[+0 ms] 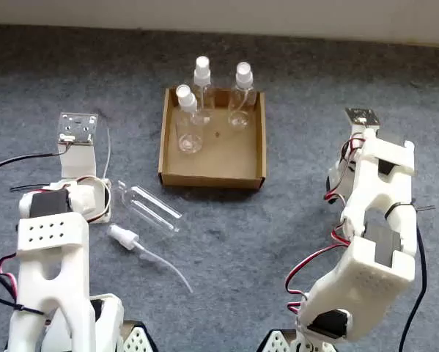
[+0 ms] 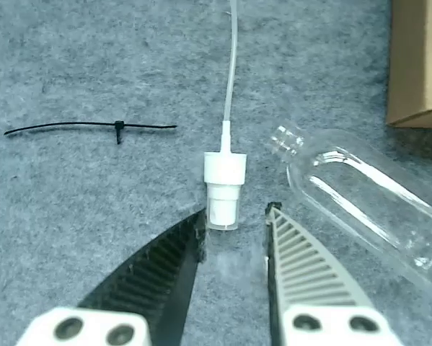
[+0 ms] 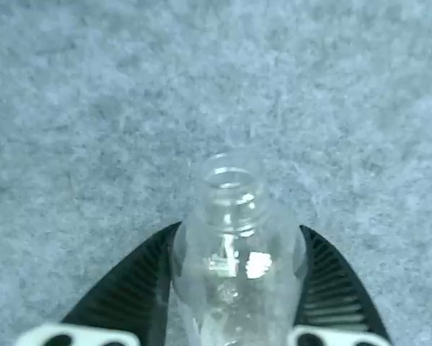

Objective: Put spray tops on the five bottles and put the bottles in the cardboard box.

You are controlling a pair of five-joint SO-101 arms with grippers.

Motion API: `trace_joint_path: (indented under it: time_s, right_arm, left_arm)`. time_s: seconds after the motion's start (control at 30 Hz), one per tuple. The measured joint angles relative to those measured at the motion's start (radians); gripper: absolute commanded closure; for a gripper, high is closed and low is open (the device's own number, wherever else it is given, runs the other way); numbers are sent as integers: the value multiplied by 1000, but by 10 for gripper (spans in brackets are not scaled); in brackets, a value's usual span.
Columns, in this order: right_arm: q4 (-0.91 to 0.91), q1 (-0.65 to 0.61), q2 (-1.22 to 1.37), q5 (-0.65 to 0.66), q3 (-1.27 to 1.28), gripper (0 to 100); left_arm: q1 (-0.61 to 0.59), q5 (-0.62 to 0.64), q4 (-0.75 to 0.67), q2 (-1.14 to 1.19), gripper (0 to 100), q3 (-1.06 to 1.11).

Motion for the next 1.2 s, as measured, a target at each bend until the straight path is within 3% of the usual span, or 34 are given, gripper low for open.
trace_joint_path:
  time_s: [0.3, 0.47, 0.63, 0.77, 0.97, 1.2]
  right_arm:
    - [0, -2, 0, 0, 0, 974]
    - [2, 0, 0, 71, 0, 970]
    - [2, -2, 0, 83, 0, 965]
    - [2, 0, 0, 83, 0, 965]
    - [2, -2, 0, 100, 0, 965]
    - [2, 0, 0, 118, 0, 965]
  left_arm:
    - [-66, -41, -58, 18, 867, -6]
    - [-83, -64, -55, 241, 867, -176]
    - [-86, -63, 55, 554, 867, -430]
    - [-86, -63, 75, 694, 867, -491]
    - [-66, -72, 158, 710, 869, -500]
    - [78, -18, 307, 717, 870, -500]
